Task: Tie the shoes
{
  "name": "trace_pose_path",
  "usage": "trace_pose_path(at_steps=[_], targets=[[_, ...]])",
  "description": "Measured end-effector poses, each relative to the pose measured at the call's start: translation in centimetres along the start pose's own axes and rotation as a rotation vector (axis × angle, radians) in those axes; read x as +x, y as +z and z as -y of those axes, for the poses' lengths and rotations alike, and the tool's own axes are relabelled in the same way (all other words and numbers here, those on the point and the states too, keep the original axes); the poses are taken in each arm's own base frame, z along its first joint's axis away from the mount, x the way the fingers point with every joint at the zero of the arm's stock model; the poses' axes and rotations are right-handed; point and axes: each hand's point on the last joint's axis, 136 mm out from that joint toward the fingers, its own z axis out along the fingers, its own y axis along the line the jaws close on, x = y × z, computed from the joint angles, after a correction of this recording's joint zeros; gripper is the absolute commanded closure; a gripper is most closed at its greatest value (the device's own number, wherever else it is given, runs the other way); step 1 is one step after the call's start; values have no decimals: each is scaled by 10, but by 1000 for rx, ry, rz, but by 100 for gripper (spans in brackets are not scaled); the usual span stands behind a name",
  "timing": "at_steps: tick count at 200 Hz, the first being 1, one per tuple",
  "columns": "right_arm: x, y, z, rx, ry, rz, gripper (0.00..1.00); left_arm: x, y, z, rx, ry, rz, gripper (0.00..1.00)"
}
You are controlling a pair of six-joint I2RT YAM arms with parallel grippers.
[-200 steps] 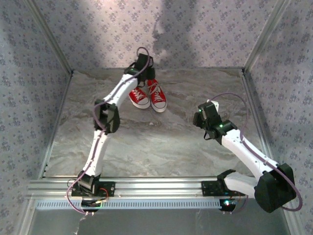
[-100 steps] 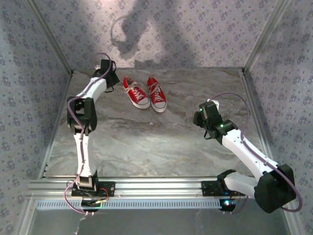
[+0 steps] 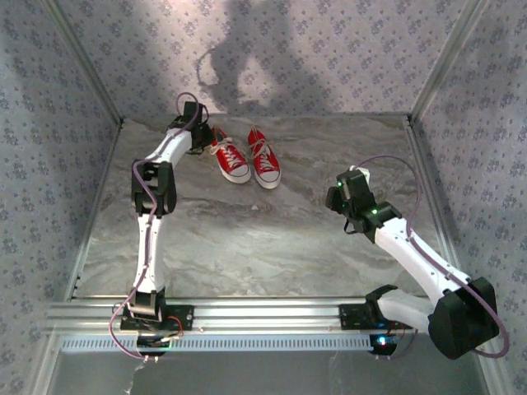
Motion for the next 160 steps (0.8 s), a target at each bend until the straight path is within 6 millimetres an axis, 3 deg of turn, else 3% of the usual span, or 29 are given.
trace_pose_path(at_steps=[34, 68, 86, 105, 111, 132, 144, 160], targets=[[1, 0, -1, -6, 0, -3, 44, 0, 9, 34, 96, 49, -7, 84], [1, 0, -1, -4, 0, -4, 42, 8, 10, 46, 121, 74, -16, 78], [-1, 0, 3, 13, 7, 4, 34, 9, 9, 42, 109, 80, -13, 64], [-8, -1, 15, 59, 41, 36, 7, 16, -1, 29, 72, 88, -21, 36], [-10, -2, 20, 78, 50, 53, 0, 18, -9, 24, 57, 96, -22, 27], [-19, -4, 44, 173, 92, 142, 0, 19, -46, 10, 20, 120, 19, 8], [-20, -3, 62, 245, 105, 185, 0, 17, -83, 3, 11, 131, 80, 1], [-22, 0, 88, 342, 107, 238, 0, 10, -138, -5, 10, 133, 197, 0]])
